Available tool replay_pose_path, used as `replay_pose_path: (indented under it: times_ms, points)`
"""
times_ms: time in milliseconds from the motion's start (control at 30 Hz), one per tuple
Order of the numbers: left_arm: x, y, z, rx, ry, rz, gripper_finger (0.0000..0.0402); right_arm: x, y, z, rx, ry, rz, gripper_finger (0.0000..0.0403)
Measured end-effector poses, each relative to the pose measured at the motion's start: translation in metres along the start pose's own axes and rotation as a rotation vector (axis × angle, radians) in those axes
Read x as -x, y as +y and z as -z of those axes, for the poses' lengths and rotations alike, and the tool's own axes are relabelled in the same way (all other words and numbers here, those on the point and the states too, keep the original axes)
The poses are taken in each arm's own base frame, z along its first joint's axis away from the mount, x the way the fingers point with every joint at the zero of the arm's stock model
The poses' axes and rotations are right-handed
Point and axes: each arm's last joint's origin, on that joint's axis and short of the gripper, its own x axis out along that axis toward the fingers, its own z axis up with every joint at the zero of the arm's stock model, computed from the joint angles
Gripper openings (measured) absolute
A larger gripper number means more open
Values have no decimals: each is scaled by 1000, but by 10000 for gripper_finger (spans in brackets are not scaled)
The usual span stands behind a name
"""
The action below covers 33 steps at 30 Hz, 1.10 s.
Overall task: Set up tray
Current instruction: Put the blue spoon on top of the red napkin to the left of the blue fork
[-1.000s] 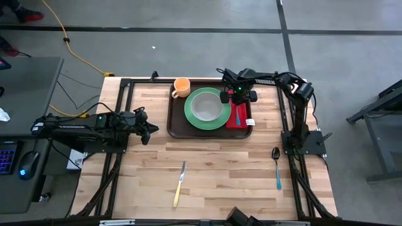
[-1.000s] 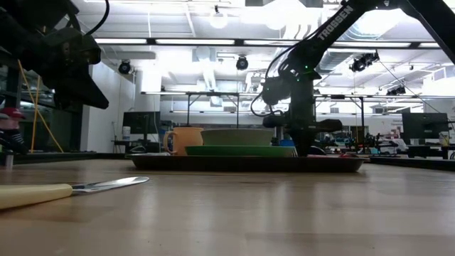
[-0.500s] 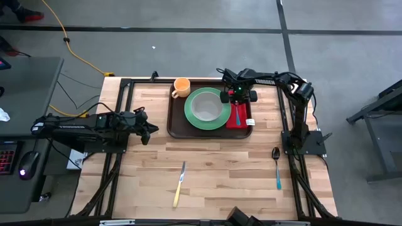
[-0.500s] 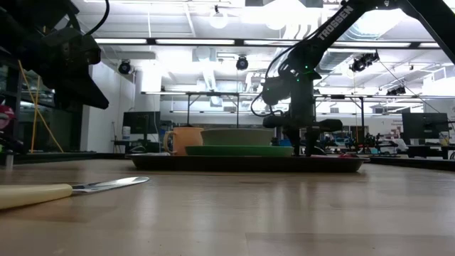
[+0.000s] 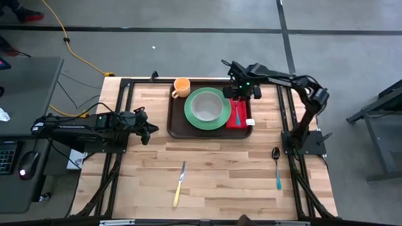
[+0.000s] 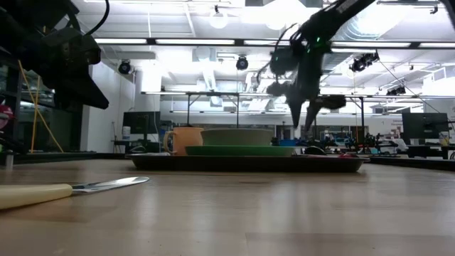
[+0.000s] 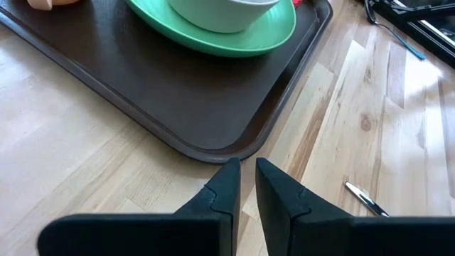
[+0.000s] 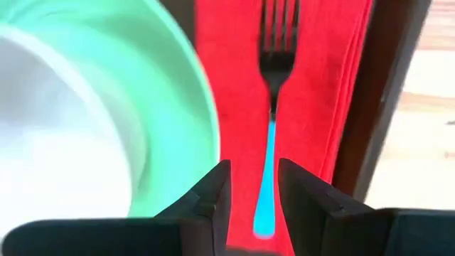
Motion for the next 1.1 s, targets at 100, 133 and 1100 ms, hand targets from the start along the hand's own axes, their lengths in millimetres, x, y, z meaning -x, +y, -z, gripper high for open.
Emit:
replay_pose_path:
  times_ms: [100, 133, 1100]
  points:
    - [0, 0, 0, 0, 0, 0, 76, 24, 1, 15, 31, -37, -25, 92]
    - [0, 0, 0, 0, 0, 0, 76, 31, 1, 21, 40, -49, -25, 91]
    - [1, -5, -10, -137, -118, 26, 76, 105, -6, 141, 287, -114, 18, 83]
